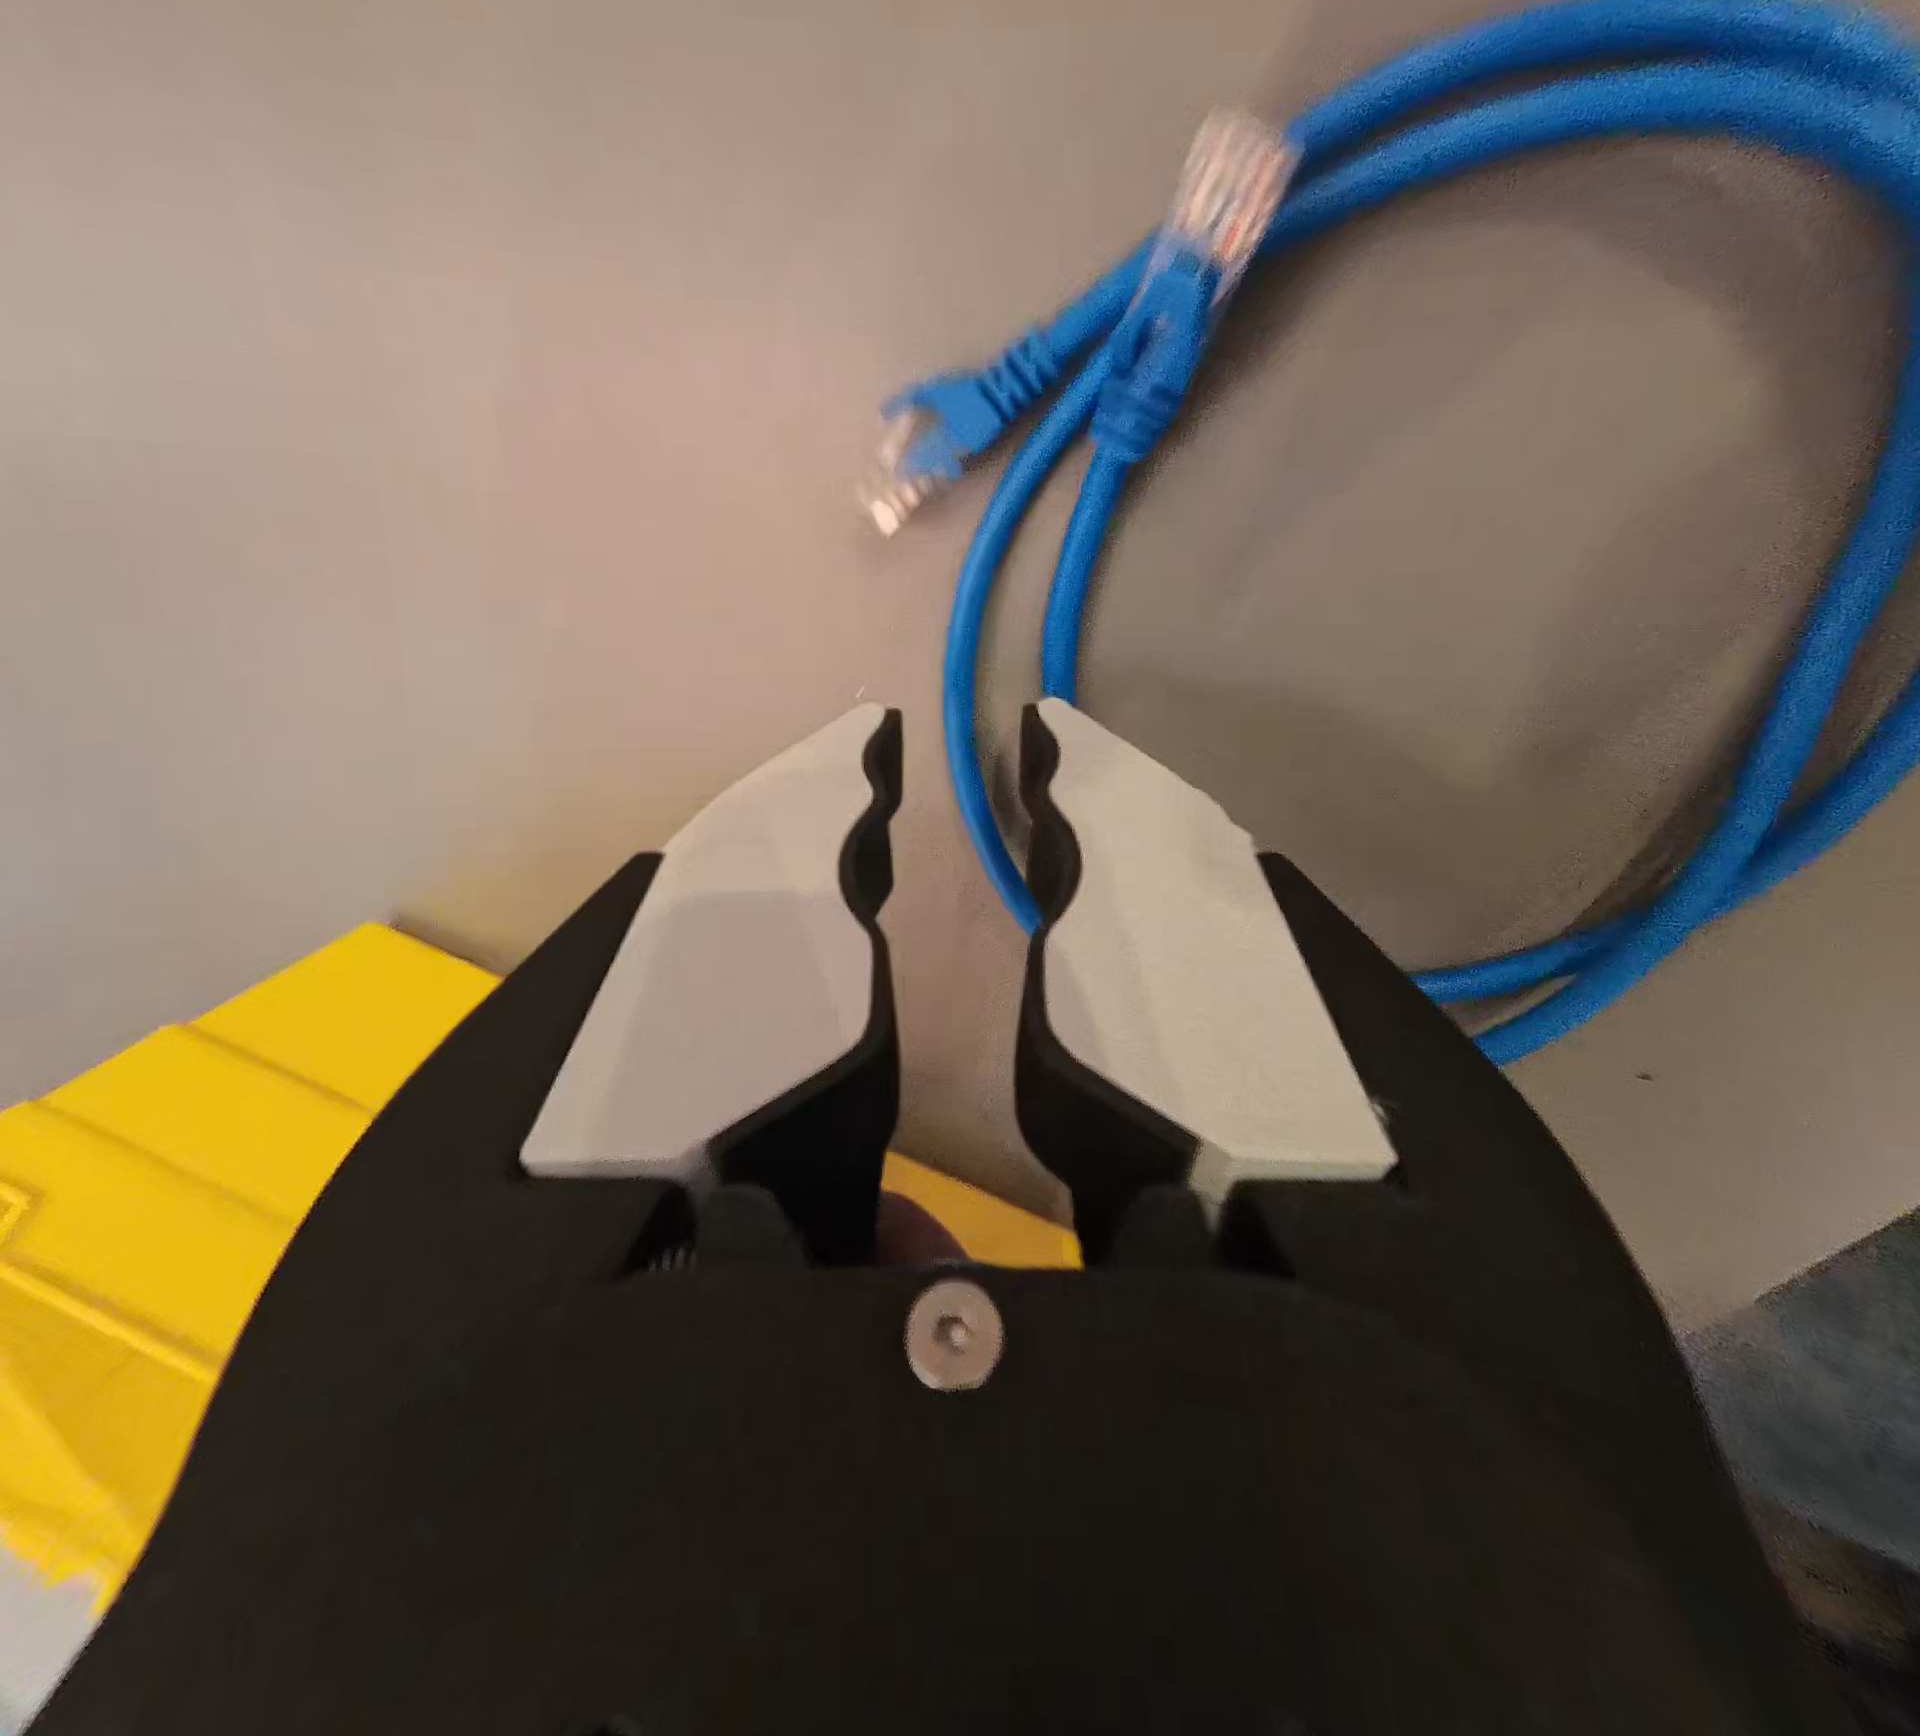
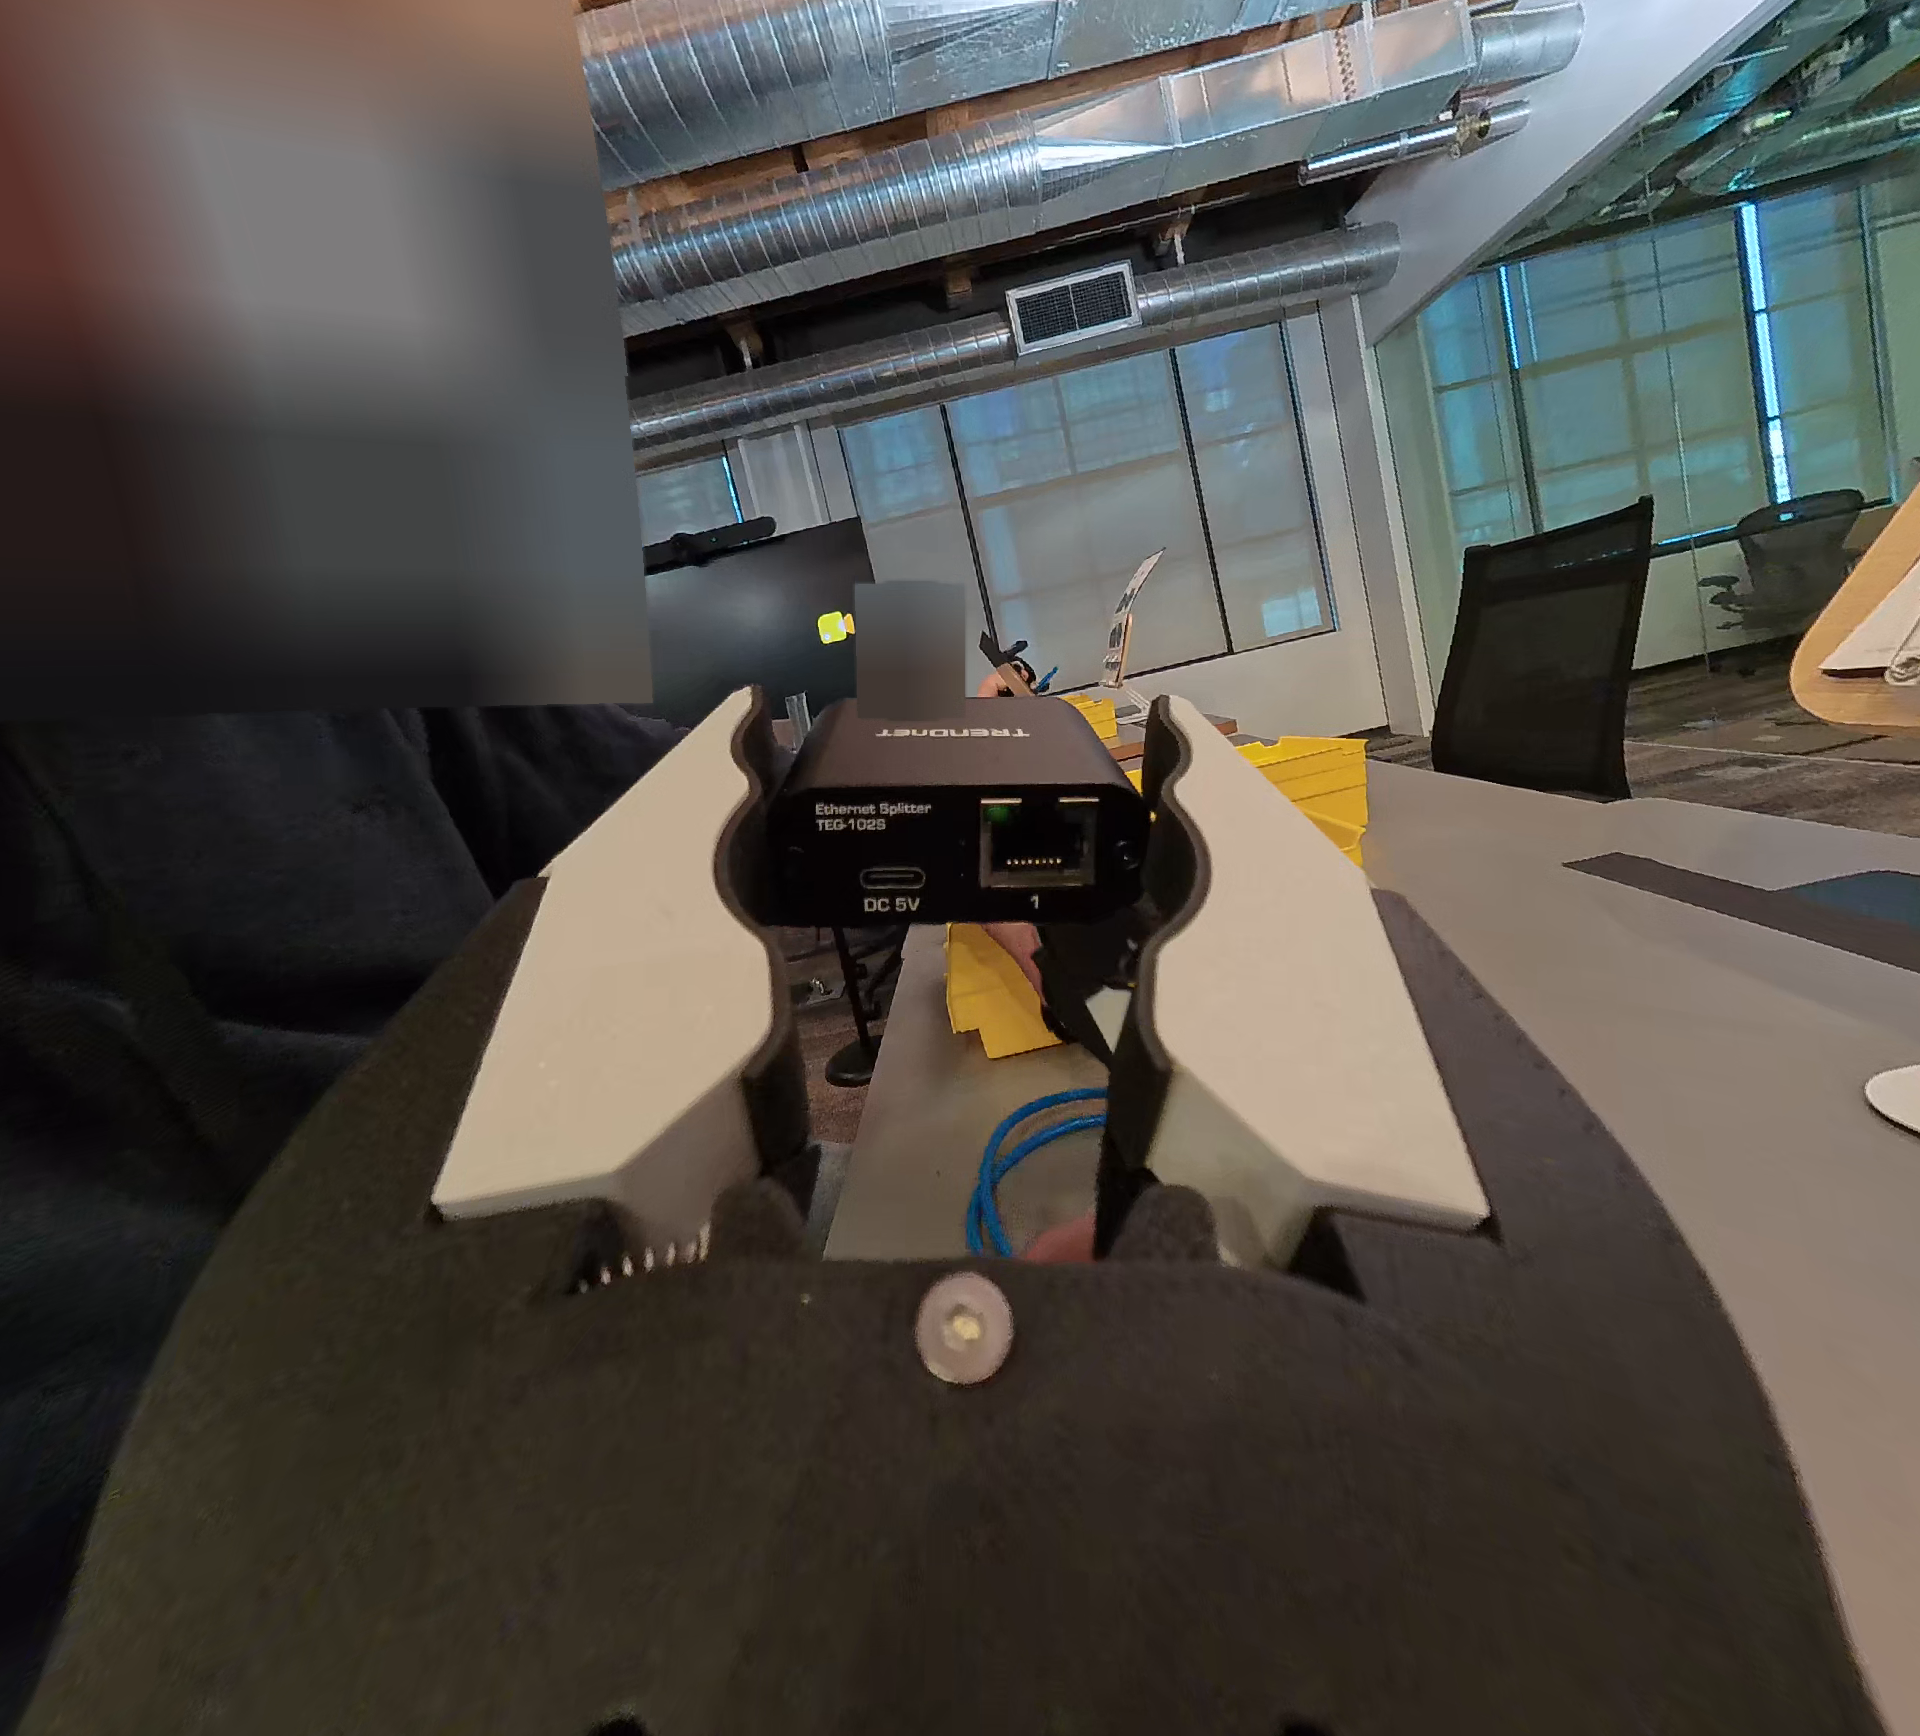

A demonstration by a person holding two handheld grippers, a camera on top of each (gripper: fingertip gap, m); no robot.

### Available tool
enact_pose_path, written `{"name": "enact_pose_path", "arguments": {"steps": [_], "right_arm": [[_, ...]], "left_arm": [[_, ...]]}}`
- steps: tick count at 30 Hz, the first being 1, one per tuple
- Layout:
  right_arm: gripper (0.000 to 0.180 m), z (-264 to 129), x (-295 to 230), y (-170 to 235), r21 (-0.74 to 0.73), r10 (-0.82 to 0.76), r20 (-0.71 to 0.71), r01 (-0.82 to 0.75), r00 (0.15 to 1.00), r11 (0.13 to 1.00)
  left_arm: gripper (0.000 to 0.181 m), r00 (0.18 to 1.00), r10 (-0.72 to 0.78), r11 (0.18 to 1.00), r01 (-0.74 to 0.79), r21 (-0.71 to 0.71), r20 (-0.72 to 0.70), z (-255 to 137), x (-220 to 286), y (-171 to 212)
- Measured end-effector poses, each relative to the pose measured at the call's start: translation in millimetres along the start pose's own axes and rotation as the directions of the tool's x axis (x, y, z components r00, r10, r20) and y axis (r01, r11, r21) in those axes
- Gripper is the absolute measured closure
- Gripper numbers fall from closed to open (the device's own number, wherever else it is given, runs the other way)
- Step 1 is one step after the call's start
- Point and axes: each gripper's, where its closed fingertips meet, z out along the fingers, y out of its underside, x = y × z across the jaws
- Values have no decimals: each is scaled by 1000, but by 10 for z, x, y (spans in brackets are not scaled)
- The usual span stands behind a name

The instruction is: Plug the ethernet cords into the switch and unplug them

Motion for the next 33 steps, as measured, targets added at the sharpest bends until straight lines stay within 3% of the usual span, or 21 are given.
{"name": "enact_pose_path", "arguments": {"steps": [5, 9, 15, 21, 26, 33], "right_arm": [[109, 18, 21, 15, 2, 7, 3, -7, 1000, 1000], [109, 38, 15, 40, -5, 10, 6, -10, 1000, 1000], [109, 4, 18, 35, 0, 13, 1, -13, 1000, 1000], [109, 33, 30, 70, -7, 18, 7, -18, 1000, 1000], [110, 23, 68, 89, -15, 14, -12, -14, 1000, 1000], [110, -5, 299, 407, -109, 41, -92, -51, 995, 993]], "left_arm": [[148, 995, 103, 946, -98, 309, 1, -246, 169, -425], [146, 969, 236, 925, -249, 286, 79, -39, 308, -491], [167, 987, 124, 927, -153, 343, 106, 73, 240, -549], [168, 990, 20, 913, -76, 402, 142, 92, 207, -577], [169, 966, 38, 908, -140, 396, 254, 11, 152, -619], [169, 972, 34, 895, -134, 426, 233, -51, 219, -687]]}}
